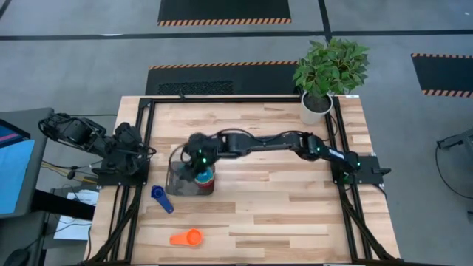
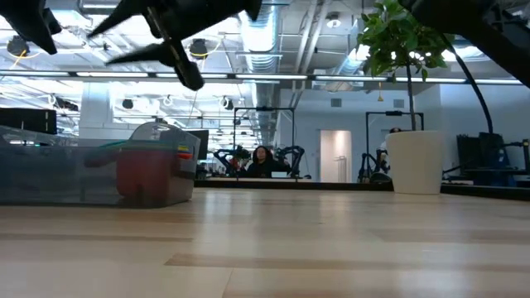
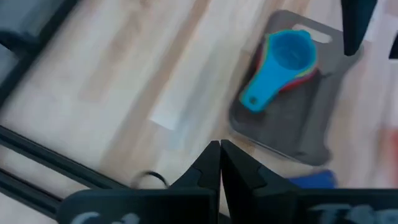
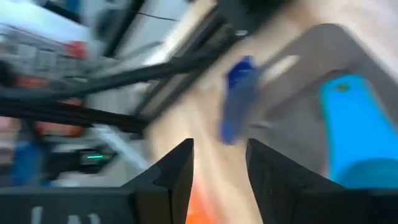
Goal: Nest measuring cups in basket
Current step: Stack the orange measuring cup on top of the light blue measuring cup in the black bin, then stack the dark blue measuring cup on top of the orange measuring cup in the black bin
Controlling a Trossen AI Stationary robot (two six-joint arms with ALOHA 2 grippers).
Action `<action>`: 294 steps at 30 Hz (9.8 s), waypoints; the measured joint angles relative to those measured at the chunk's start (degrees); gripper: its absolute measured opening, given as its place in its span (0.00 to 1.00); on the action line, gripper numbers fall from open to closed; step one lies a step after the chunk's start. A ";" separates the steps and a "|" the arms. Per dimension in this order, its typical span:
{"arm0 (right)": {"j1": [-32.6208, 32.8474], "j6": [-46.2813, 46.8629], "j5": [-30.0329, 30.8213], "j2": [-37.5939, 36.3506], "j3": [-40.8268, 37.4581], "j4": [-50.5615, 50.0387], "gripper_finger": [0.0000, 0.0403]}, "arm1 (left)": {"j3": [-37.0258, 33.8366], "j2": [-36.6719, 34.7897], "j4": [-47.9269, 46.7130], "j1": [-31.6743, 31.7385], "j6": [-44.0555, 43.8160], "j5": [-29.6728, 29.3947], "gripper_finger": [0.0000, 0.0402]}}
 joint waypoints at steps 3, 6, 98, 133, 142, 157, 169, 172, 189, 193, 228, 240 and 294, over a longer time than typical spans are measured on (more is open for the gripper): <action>-1.55 5.11 -13.84 0.04 -0.07 5.35 0.38 | 0.00 -0.02 1.38 -0.02 -2.17 4.04 0.00; -0.66 3.60 -28.73 -0.79 -0.05 10.44 0.35 | -0.02 -0.02 3.10 -0.02 -2.70 6.60 0.00; 21.18 -31.88 7.43 4.58 0.10 4.57 0.38 | -0.02 51.76 42.79 -39.93 -35.79 8.39 0.54; 21.59 -17.39 -8.28 -1.45 -0.15 -39.84 0.64 | -0.01 52.19 60.09 -32.52 -22.81 2.33 0.54; 31.12 -9.98 26.70 -9.10 -0.09 -60.55 0.64 | -0.02 60.28 66.28 -25.20 -22.07 17.36 0.53; 41.44 11.02 56.19 -11.57 -0.09 -61.54 0.64 | 1.07 67.22 70.00 -24.39 -25.44 17.15 0.53; 44.79 21.72 65.52 -15.37 -0.09 -61.54 0.64 | 1.75 67.63 65.27 -22.30 -21.06 12.78 0.53; 45.36 21.91 67.25 -16.23 -0.09 -61.57 0.64 | 1.75 67.63 65.62 -22.09 -20.27 12.43 0.53; 43.68 21.39 75.48 -16.50 -0.09 -61.52 0.64 | 1.88 71.45 70.04 -22.09 -22.13 16.58 0.53; 42.17 21.39 74.66 -16.50 -0.09 -60.94 0.64 | 2.03 72.37 70.64 -21.85 -24.43 16.22 0.53; 39.18 19.82 73.02 -16.44 -0.09 -61.56 0.64 | 44.21 72.87 8.44 -18.11 -18.04 13.25 0.00; 39.56 22.46 69.97 -16.41 -0.09 -60.81 0.64 | 41.71 72.87 -0.02 -2.71 -5.08 2.28 0.00; 42.88 21.08 70.64 -16.41 -0.07 -61.56 0.64 | 32.28 72.76 10.72 9.60 -4.78 19.52 0.28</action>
